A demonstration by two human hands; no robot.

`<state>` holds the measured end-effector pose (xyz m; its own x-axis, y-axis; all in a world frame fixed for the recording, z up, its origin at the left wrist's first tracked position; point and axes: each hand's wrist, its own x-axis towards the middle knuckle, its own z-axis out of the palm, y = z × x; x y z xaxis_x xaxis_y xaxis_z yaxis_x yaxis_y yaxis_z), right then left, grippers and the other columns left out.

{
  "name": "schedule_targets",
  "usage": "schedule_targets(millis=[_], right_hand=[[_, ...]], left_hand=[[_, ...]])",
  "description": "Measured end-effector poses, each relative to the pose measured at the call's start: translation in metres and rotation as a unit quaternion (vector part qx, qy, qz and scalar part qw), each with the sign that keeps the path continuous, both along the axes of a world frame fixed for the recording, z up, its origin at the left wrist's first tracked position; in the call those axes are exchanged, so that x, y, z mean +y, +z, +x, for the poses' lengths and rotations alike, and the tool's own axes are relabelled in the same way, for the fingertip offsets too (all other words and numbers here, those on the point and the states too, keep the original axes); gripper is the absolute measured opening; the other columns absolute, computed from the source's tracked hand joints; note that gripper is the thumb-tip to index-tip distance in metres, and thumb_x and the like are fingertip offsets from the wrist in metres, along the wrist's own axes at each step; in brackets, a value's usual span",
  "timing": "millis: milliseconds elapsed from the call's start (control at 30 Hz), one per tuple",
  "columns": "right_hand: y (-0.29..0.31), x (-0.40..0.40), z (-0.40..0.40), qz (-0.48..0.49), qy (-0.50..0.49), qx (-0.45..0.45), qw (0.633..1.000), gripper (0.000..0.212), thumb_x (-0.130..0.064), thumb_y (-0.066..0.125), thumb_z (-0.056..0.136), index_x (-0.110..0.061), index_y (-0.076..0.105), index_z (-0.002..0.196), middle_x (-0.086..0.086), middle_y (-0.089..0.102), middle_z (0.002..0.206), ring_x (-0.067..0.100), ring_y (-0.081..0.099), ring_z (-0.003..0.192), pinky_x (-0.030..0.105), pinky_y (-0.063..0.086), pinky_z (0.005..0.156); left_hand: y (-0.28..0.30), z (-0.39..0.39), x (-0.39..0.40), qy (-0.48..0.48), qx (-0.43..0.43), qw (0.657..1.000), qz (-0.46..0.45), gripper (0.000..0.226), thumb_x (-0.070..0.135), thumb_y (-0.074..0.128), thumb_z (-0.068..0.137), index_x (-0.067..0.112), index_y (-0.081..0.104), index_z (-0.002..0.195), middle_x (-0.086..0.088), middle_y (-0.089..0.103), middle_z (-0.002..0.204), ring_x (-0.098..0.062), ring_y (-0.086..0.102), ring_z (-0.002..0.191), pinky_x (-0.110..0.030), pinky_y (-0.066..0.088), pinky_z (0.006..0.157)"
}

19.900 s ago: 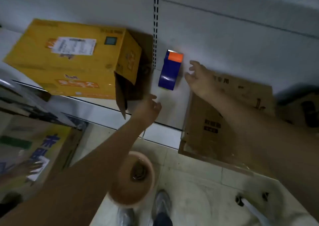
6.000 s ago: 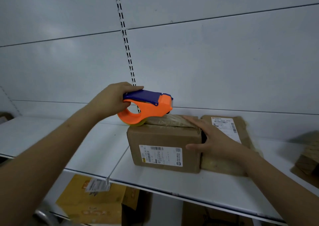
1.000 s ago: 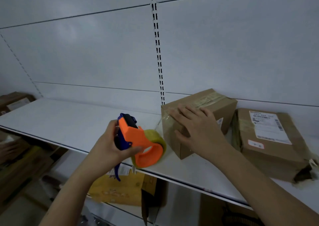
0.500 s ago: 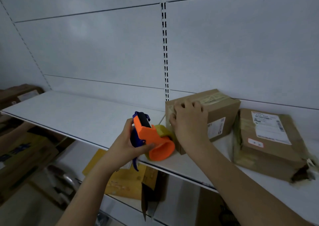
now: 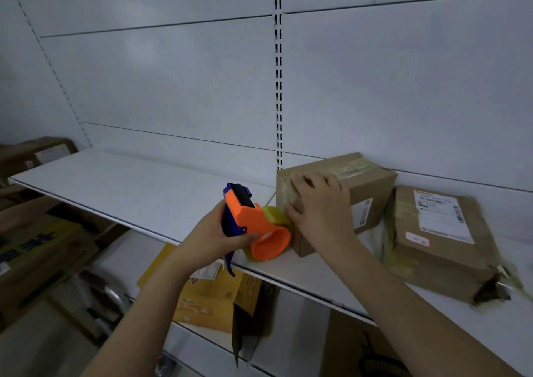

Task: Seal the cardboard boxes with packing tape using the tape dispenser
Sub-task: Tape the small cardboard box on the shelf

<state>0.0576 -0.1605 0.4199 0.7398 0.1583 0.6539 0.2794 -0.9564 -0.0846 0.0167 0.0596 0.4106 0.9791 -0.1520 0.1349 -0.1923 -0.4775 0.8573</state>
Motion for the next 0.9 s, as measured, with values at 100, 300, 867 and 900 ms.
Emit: schedule_targets(millis=[100,300,867,900], right_hand=[[0.0,-0.001,-0.002,0.006,0.007,-0.005,1.0,0.043,-0.04,0.071,0.073,-0.023,0.062,0.112,-0.001,0.062,0.107,0.026,0.055,0.101,0.039,0.042,0.084],[0.001,-0.003,0.001,-0.028,0.088,-0.001,0.996,0.045,-0.026,0.078,0.072,-0.023,0.067,0.115,0.002,0.065,0.117,0.03,0.059,0.108,0.047,0.045,0.092],[0.026,-0.023,0.014,0.0,0.234,0.161,0.959,0.063,-0.033,0.061,0.089,-0.027,0.039,0.148,-0.008,0.036,0.154,0.012,0.039,0.137,0.029,0.039,0.106],[0.025,-0.028,0.014,0.037,0.219,0.16,0.962,0.063,-0.04,0.058,0.089,-0.027,0.039,0.148,-0.008,0.041,0.151,0.012,0.042,0.134,0.028,0.038,0.104]], left_hand=[[0.005,0.005,0.0,-0.001,-0.003,1.0,0.013,0.053,0.034,0.082,0.078,0.032,0.052,0.121,0.019,0.068,0.099,-0.002,0.067,0.093,-0.017,0.054,0.072],[0.009,0.008,0.005,-0.022,0.034,0.999,0.002,0.058,0.04,0.078,0.077,0.035,0.047,0.126,0.012,0.068,0.108,-0.001,0.066,0.098,-0.019,0.055,0.075],[0.036,0.04,0.007,-0.114,0.08,0.985,0.102,0.053,0.038,0.079,0.083,0.032,0.049,0.126,0.008,0.069,0.106,-0.013,0.068,0.096,-0.03,0.058,0.082],[0.039,0.043,0.004,-0.118,0.084,0.983,0.11,0.055,0.042,0.079,0.081,0.034,0.048,0.125,0.01,0.069,0.107,-0.011,0.068,0.096,-0.027,0.058,0.079]])
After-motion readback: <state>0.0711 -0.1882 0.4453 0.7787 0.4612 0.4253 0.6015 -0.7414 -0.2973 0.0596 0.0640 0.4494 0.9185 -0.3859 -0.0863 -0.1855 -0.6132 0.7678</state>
